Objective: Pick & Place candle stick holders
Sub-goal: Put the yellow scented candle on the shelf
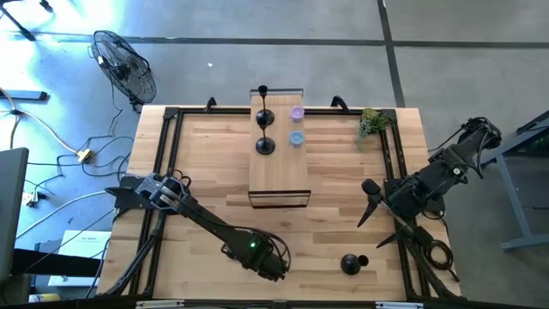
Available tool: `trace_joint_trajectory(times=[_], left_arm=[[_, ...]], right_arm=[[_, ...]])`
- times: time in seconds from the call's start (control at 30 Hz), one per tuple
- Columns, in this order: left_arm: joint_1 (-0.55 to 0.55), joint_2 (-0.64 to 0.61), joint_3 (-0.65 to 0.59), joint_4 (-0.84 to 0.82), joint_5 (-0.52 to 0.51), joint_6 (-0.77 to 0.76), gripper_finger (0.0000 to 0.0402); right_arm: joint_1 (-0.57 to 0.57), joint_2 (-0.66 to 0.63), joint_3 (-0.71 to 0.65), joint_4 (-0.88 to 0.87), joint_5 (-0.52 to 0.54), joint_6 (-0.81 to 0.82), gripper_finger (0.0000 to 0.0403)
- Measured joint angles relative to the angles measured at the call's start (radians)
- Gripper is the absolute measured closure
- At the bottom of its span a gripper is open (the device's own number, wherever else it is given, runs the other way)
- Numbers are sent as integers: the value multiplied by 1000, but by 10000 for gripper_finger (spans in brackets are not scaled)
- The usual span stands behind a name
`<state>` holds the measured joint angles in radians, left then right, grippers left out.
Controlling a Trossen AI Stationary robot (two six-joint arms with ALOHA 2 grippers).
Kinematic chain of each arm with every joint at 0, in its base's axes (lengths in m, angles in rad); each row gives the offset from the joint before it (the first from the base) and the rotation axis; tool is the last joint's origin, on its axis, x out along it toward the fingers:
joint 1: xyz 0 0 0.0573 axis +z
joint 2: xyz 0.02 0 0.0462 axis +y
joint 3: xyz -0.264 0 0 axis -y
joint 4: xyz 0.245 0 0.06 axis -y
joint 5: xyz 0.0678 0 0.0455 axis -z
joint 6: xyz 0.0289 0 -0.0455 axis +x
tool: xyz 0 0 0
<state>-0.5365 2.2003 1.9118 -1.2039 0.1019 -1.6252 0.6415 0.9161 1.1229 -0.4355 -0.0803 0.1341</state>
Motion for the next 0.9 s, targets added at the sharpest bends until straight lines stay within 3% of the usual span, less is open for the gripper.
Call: trace_joint_trajectory(times=[0.47,0.9], left_arm=[[0,1,-9,1,-42,21,46],[-2,4,-9,2,6,12,46]], right_arm=[[0,0,0,0,-1,23,121],[0,0,0,0,-1,23,121]])
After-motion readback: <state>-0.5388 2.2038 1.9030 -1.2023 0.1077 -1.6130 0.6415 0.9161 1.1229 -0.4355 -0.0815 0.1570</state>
